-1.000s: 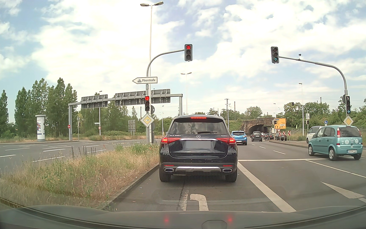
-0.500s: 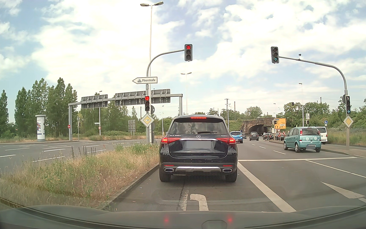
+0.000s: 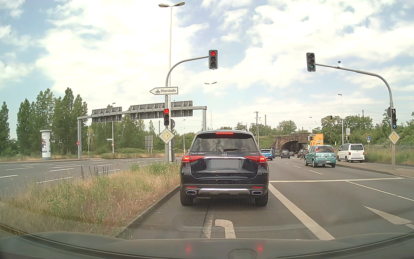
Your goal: Follow the waypoints while adhering to traffic rules and regulations
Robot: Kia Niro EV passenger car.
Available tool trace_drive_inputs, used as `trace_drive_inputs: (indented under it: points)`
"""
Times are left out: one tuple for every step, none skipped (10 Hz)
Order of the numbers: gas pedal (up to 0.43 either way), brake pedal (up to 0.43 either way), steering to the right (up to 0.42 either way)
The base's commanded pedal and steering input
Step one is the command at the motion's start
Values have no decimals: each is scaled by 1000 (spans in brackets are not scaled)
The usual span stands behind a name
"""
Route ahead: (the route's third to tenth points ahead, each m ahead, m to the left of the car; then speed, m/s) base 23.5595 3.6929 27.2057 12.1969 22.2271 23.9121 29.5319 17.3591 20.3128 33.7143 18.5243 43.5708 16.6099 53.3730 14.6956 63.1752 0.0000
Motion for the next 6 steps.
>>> trace_drive_inputs:
  points:
    - [0, 299, 5]
    - [0, 299, 6]
    - [0, 299, 6]
    - [0, 299, 6]
    - [0, 299, 6]
    - [0, 299, 5]
